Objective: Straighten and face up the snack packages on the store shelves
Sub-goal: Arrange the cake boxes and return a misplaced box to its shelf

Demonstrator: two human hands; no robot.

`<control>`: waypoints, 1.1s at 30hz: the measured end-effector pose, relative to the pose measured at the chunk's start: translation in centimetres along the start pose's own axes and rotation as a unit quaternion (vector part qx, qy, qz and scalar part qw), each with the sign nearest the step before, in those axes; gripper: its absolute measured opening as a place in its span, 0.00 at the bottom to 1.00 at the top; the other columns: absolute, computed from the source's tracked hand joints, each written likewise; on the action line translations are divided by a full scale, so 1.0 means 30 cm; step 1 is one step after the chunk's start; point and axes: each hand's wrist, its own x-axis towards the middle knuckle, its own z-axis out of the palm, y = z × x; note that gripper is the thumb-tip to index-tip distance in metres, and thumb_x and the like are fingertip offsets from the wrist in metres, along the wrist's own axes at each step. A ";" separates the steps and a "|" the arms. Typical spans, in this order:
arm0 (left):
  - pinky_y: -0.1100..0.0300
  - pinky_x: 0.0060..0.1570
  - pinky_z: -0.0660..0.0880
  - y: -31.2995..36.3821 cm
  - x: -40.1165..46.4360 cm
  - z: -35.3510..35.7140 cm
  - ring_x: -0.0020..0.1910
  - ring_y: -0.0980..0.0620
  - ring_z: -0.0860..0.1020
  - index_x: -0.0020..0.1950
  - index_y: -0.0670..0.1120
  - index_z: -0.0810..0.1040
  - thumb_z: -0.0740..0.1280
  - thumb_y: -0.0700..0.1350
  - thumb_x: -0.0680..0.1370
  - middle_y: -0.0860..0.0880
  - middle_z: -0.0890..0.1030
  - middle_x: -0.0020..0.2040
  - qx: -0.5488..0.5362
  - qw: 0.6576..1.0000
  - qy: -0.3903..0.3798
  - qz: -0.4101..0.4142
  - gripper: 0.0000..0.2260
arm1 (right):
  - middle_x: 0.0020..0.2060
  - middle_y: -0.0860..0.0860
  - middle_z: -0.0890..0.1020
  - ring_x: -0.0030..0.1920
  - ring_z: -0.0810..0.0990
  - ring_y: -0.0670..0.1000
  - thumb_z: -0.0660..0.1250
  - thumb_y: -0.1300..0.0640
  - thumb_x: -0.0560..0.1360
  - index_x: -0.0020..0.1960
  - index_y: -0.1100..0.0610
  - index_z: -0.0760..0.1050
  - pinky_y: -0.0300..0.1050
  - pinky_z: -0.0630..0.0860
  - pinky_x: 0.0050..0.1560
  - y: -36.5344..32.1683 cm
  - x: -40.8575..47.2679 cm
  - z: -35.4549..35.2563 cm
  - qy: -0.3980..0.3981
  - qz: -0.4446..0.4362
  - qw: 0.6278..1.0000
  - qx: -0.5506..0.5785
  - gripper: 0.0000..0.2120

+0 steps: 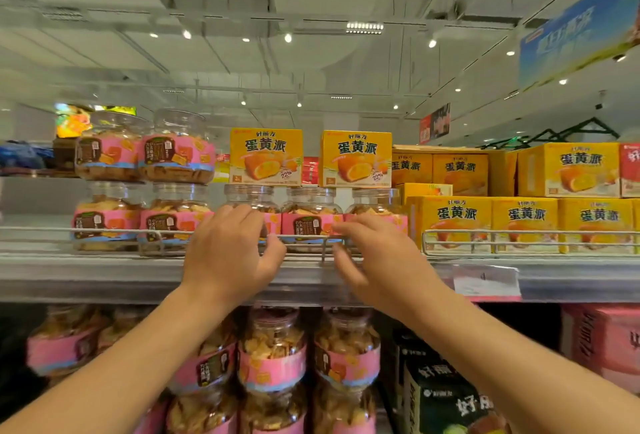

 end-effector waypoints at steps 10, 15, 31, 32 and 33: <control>0.55 0.36 0.63 0.002 -0.022 0.058 0.33 0.48 0.67 0.32 0.44 0.68 0.58 0.46 0.73 0.49 0.69 0.31 -0.086 0.992 0.079 -0.052 0.10 | 0.77 0.55 0.56 0.75 0.55 0.59 0.76 0.45 0.66 0.77 0.52 0.52 0.57 0.57 0.73 0.162 0.322 -0.103 -0.005 0.062 0.982 -0.178 0.49; 0.56 0.35 0.63 0.004 -0.007 0.057 0.32 0.49 0.66 0.32 0.48 0.64 0.57 0.47 0.72 0.52 0.66 0.30 -0.093 0.990 0.078 -0.067 0.09 | 0.75 0.52 0.60 0.74 0.57 0.57 0.76 0.44 0.64 0.78 0.52 0.50 0.57 0.58 0.72 0.171 0.353 -0.058 -0.010 0.079 0.978 -0.193 0.52; 0.50 0.35 0.68 0.198 0.099 0.077 0.36 0.46 0.69 0.33 0.44 0.72 0.63 0.45 0.71 0.49 0.71 0.33 -0.126 0.981 0.076 0.128 0.08 | 0.72 0.52 0.64 0.72 0.59 0.56 0.76 0.44 0.63 0.77 0.52 0.54 0.56 0.62 0.69 0.162 0.295 -0.170 0.062 0.045 0.966 -0.245 0.50; 0.49 0.35 0.69 0.243 0.106 0.088 0.36 0.45 0.70 0.33 0.44 0.73 0.64 0.45 0.70 0.48 0.71 0.33 -0.140 0.977 0.073 0.143 0.07 | 0.72 0.52 0.64 0.72 0.60 0.56 0.76 0.44 0.63 0.77 0.51 0.55 0.56 0.62 0.68 0.169 0.274 -0.186 0.064 0.046 0.965 -0.250 0.49; 0.48 0.36 0.69 0.286 0.112 0.100 0.36 0.45 0.71 0.33 0.44 0.73 0.64 0.45 0.70 0.48 0.72 0.33 -0.151 0.974 0.067 0.155 0.07 | 0.71 0.52 0.65 0.71 0.61 0.57 0.76 0.44 0.63 0.77 0.51 0.56 0.56 0.63 0.68 0.181 0.252 -0.203 0.062 0.047 0.964 -0.255 0.48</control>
